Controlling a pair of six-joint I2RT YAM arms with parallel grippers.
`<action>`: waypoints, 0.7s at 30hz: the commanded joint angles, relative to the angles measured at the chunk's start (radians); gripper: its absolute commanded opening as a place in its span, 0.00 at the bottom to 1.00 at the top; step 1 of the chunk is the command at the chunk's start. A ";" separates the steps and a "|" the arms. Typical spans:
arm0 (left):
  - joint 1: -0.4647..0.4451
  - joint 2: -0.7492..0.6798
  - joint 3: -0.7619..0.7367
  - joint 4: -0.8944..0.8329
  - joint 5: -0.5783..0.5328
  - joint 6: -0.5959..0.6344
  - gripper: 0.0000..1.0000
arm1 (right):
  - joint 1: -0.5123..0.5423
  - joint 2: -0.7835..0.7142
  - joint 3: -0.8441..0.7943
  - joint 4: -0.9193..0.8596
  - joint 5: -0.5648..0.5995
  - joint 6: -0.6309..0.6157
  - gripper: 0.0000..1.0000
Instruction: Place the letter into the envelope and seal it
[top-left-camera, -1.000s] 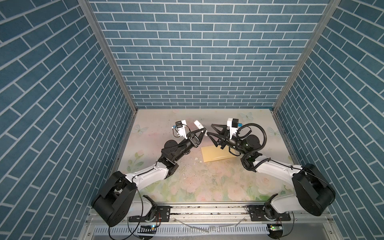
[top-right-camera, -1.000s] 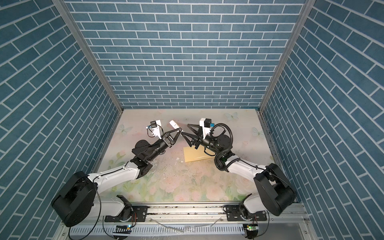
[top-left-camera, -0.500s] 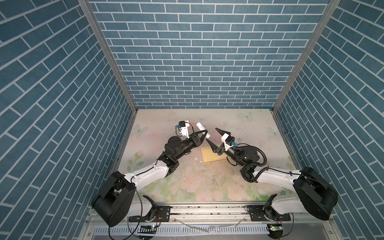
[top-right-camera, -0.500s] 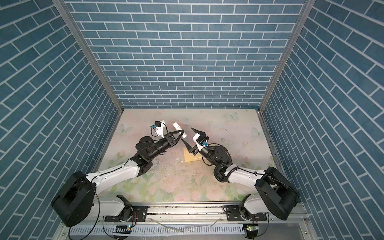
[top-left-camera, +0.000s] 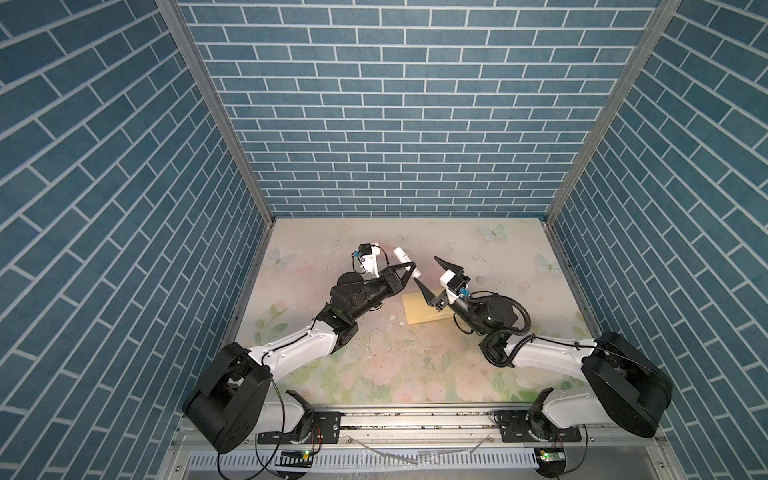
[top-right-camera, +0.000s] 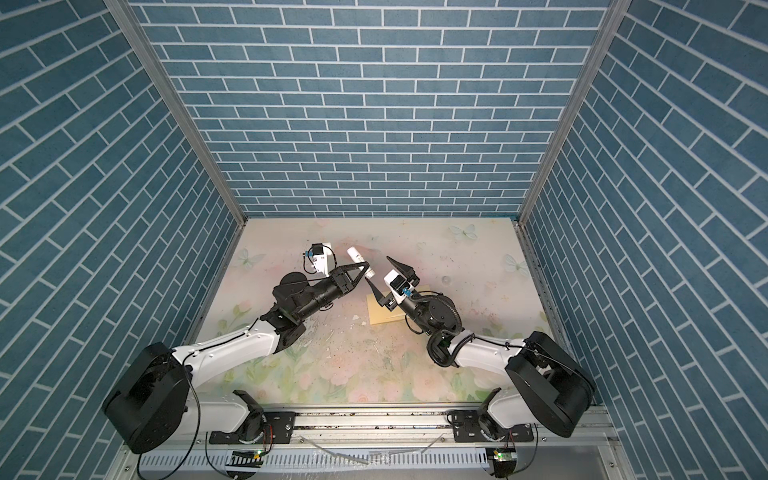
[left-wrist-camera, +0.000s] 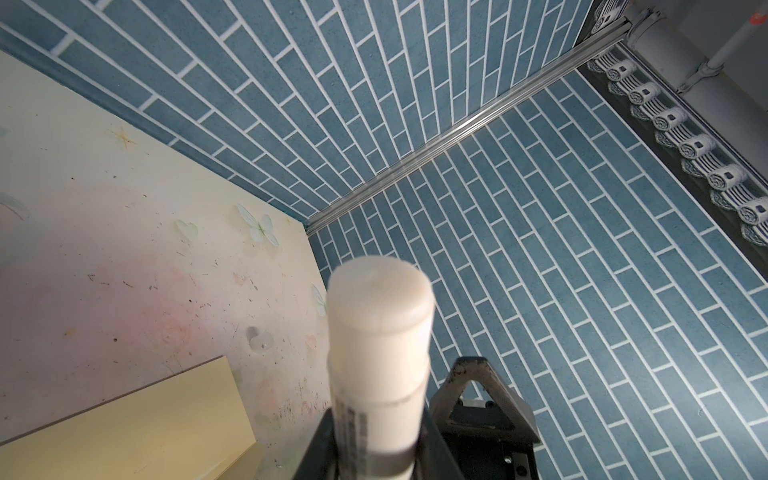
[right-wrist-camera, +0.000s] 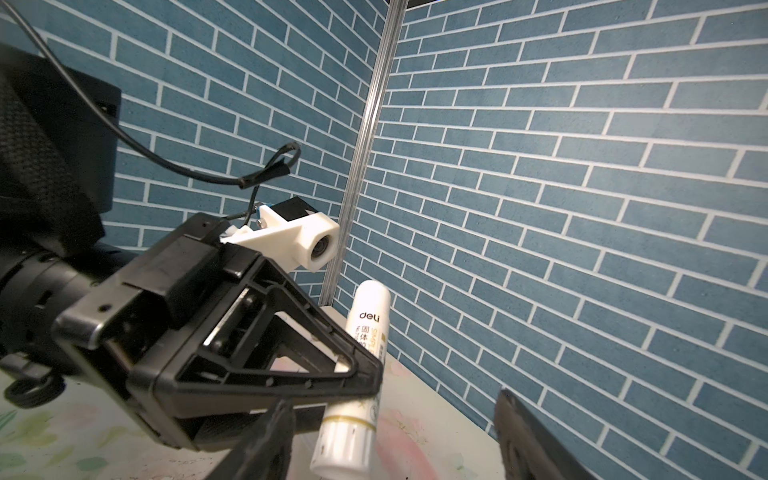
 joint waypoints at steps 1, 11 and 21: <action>0.001 0.004 0.034 0.008 0.013 -0.005 0.00 | 0.006 -0.041 -0.019 -0.025 0.039 -0.031 0.77; 0.001 0.025 0.031 0.060 0.017 -0.081 0.00 | 0.007 -0.082 -0.030 -0.108 -0.015 -0.069 0.76; 0.006 0.031 0.027 0.082 0.021 -0.097 0.00 | 0.015 -0.050 -0.012 -0.126 -0.053 -0.085 0.57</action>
